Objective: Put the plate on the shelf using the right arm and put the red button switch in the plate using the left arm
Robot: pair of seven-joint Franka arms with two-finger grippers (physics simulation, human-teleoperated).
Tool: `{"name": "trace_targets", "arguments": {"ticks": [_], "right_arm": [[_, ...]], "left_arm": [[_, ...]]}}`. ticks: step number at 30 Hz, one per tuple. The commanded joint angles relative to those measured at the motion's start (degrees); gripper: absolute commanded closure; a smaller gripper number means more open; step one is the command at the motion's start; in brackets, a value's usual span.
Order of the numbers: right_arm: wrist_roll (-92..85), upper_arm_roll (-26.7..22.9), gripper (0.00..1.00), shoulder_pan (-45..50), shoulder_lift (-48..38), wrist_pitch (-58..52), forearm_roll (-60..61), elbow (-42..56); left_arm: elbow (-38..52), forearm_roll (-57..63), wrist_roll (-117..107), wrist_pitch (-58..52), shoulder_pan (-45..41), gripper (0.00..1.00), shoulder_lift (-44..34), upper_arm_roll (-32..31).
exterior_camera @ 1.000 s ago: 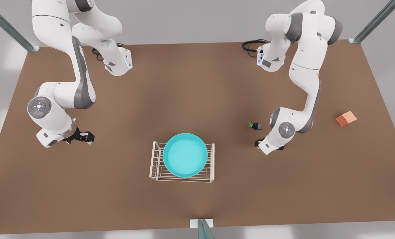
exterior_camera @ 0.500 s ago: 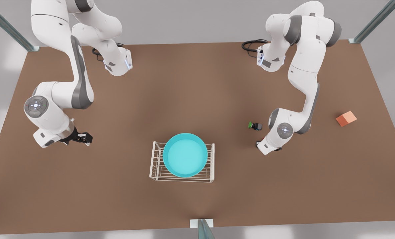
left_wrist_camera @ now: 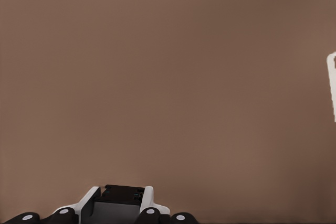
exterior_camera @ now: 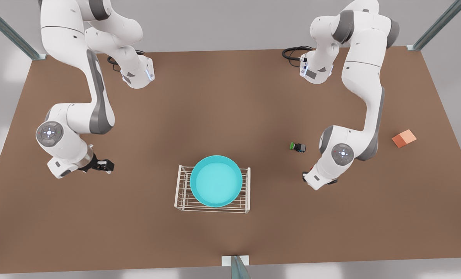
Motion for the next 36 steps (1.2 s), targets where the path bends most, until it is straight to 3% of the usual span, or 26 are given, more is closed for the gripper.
{"name": "trace_targets", "arguments": {"ticks": [1, 6, 12, 20, 24, 25, 26, 28, 30, 31, 32, 33, 34, 36], "right_arm": [[0.2, 0.0, 0.0, -0.1, 0.0, 0.0, 0.2, 0.0], [0.1, 0.0, 0.0, -0.2, 0.2, -0.2, 0.2, 0.0], [0.1, 0.0, 0.0, -0.1, 0.6, 0.0, 0.2, 0.0], [0.1, 0.0, 0.0, -0.1, 0.6, 0.0, 0.2, 0.1], [0.1, 0.0, 0.0, -0.1, 0.6, 0.0, 0.2, 0.1], [0.1, 0.0, 0.0, -0.1, 0.6, 0.0, 0.2, 0.1], [0.1, 0.0, 0.0, -0.1, 0.6, 0.0, 0.2, 0.1], [0.1, 0.0, 0.0, -0.1, 0.6, 0.1, 0.2, 0.1], [0.1, 0.0, 0.0, -0.1, 0.6, 0.1, 0.2, 0.1], [0.1, 0.0, 0.0, -0.1, 0.6, 0.1, 0.2, 0.1], [0.1, 0.0, 0.0, -0.1, 0.6, 0.1, 0.2, 0.1], [0.1, 0.0, 0.0, -0.1, 0.6, 0.1, 0.2, 0.1], [0.1, 0.0, 0.0, -0.1, 0.6, 0.1, 0.2, 0.1], [0.1, 0.0, 0.0, -0.1, 0.7, 0.1, 0.2, 0.1]], "left_arm": [[2.4, -1.3, -5.5, -12.2, -0.2, 0.66, -0.1, -1.6], [9.4, -0.8, -27.4, -22.3, -0.2, 0.66, -0.2, -12.6], [20.2, -1.3, -55.6, -21.0, -8.5, 0.66, 3.5, -17.5], [22.0, -2.2, -76.6, 24.5, -11.1, 0.66, 11.0, -21.4], [28.1, -1.3, -74.2, 29.0, -13.4, 0.66, 18.0, -18.3], [28.1, -0.8, -71.9, 29.0, -13.5, 0.61, 18.6, -18.1], [27.7, 3.2, -71.8, 28.6, -14.3, 0.0, 18.6, -17.4], [27.1, 14.1, -71.9, 23.1, -16.1, 0.0, 19.0, -17.4], [25.5, 17.5, -71.8, 22.0, -17.8, 0.0, 18.9, -16.8], [25.2, 18.4, -64.8, 9.6, -16.9, 0.0, 17.2, -17.0], [25.2, 12.4, -49.0, -4.9, -10.7, 0.0, 14.5, -23.6], [25.7, 11.5, -34.7, -24.8, 0.4, 0.0, 11.6, -34.5], [25.7, 14.1, -24.7, -34.6, 8.7, 0.0, 7.0, -38.3], [25.7, 18.9, -23.0, -41.2, 9.9, 0.0, 6.2, -38.1]]}}
